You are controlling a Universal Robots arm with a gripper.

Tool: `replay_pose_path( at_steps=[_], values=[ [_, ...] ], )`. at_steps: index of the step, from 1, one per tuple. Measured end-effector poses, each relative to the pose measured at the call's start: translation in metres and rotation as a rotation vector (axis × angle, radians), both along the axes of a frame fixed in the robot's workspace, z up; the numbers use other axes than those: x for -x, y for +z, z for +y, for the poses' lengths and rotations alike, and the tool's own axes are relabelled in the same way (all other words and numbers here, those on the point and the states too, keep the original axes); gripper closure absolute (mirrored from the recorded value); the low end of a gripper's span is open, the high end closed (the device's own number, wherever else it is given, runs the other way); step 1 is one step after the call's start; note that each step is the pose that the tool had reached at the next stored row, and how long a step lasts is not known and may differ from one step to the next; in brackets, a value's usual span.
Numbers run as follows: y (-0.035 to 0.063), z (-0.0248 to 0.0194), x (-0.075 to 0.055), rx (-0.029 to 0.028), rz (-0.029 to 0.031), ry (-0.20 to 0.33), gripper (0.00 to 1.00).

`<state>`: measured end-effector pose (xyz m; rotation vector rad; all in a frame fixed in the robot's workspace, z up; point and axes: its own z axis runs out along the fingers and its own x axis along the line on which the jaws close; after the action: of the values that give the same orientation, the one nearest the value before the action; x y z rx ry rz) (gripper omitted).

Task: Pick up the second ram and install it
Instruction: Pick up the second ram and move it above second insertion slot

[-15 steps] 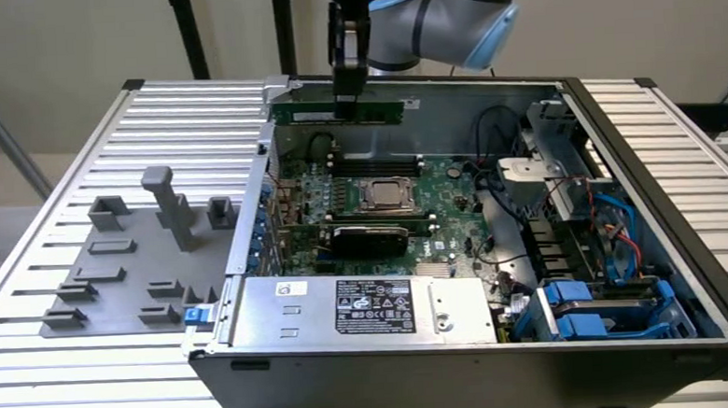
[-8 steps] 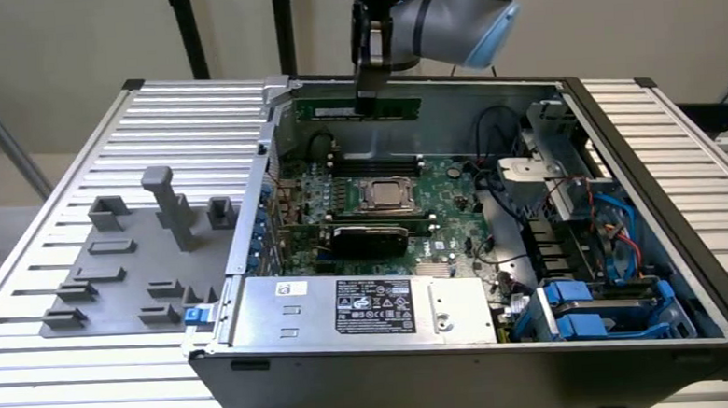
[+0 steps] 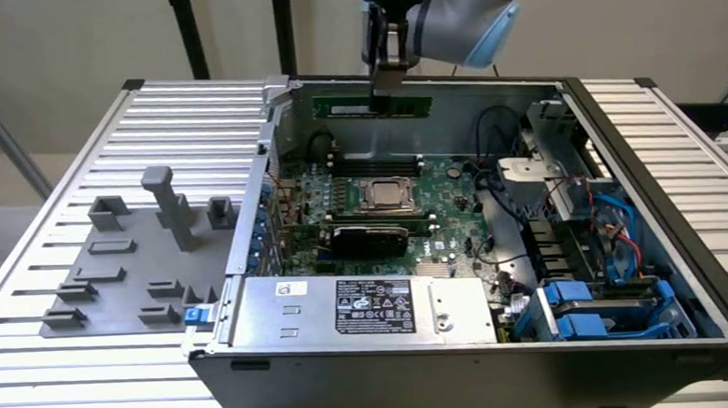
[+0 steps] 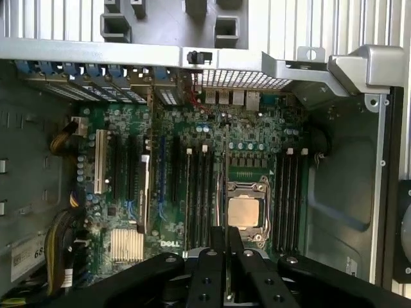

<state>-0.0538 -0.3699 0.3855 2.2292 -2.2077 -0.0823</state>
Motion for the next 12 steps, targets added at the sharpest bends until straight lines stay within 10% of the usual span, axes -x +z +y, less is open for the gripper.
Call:
replay_pose_path(
  at_steps=[12],
  values=[
    [-0.0167,0.0024,-0.018,0.0001,0.0000,-0.052,0.87]
  ],
)
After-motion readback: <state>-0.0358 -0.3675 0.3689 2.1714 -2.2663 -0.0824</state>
